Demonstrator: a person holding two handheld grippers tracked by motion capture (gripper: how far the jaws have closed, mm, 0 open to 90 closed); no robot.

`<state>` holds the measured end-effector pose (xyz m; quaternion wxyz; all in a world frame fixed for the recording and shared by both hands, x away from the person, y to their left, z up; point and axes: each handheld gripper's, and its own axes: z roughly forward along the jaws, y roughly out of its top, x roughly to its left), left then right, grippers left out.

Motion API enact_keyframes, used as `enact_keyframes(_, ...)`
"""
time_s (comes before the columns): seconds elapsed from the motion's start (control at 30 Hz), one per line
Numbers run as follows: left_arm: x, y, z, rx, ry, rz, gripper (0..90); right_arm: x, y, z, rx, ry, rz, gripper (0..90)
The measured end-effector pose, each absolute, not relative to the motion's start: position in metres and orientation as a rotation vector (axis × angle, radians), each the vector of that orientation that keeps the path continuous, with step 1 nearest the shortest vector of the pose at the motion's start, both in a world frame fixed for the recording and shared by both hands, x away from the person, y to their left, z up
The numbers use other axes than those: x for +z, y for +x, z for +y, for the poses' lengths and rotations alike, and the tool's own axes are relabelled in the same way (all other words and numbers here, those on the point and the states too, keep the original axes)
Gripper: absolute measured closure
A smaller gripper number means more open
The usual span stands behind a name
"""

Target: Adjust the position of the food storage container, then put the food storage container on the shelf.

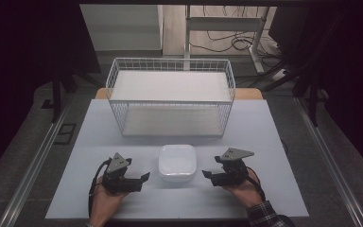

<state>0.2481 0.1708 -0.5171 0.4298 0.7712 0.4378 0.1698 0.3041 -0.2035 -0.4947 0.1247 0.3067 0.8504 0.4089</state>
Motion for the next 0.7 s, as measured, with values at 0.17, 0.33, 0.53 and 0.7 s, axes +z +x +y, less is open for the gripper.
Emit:
enact_keyframes(0.17,-0.520,0.250,0.165,0.462,1.945,1.050,6.7,-0.496,0.305,-0.201,1.218,0.894,2.473,9.0)
enact_keyframes(0.33,-0.520,0.252,0.164,0.430,1.947,1.025,6.5,-0.498,0.304,-0.197,1.220,0.879,2.500,5.3)
enact_keyframes(0.53,-0.510,0.253,0.162,0.386,1.928,1.051,5.2,-0.494,0.304,-0.193,1.220,0.878,2.501,3.7)
enact_keyframes(0.7,-0.504,0.255,0.152,0.374,1.989,1.000,1.7,-0.492,0.305,-0.188,1.213,0.891,2.515,0.7)
